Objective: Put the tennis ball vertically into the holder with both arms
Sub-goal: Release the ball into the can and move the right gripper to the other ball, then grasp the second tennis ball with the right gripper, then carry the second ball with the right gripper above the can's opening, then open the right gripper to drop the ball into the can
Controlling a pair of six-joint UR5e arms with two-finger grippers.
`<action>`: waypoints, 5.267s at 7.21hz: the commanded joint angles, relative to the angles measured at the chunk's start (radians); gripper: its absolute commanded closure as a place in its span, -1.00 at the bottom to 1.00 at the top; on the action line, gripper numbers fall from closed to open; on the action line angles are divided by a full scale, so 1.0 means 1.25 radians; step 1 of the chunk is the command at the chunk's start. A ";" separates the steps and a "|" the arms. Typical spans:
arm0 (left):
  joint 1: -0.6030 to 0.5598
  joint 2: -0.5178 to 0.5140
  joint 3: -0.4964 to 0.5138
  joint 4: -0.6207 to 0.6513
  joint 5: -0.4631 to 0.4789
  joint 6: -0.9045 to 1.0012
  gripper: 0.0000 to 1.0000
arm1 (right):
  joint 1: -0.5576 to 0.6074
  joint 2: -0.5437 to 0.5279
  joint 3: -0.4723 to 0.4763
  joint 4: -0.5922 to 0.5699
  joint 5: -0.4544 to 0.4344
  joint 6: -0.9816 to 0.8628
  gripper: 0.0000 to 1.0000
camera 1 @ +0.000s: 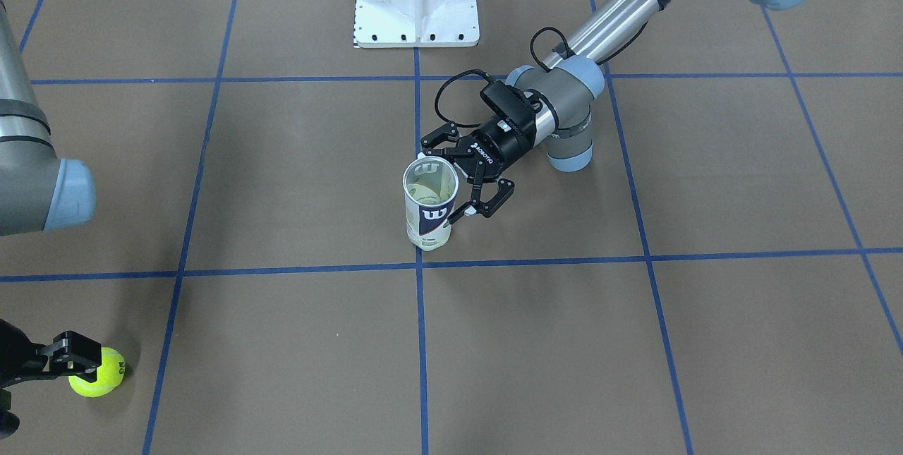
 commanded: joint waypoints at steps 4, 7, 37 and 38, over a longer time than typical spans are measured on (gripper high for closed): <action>0.000 0.001 -0.011 0.001 0.000 0.000 -0.99 | -0.065 -0.027 -0.050 0.059 -0.056 0.005 -0.98; 0.000 0.000 -0.011 0.001 0.000 0.000 -0.99 | -0.096 -0.042 -0.056 0.057 -0.108 0.005 -0.95; 0.000 0.000 -0.024 0.010 -0.002 -0.001 -0.98 | -0.266 0.169 0.538 -0.479 -0.110 0.522 -0.96; -0.002 0.001 -0.063 0.029 -0.004 -0.001 -0.99 | -0.212 0.135 0.537 -0.476 -0.074 0.446 -0.96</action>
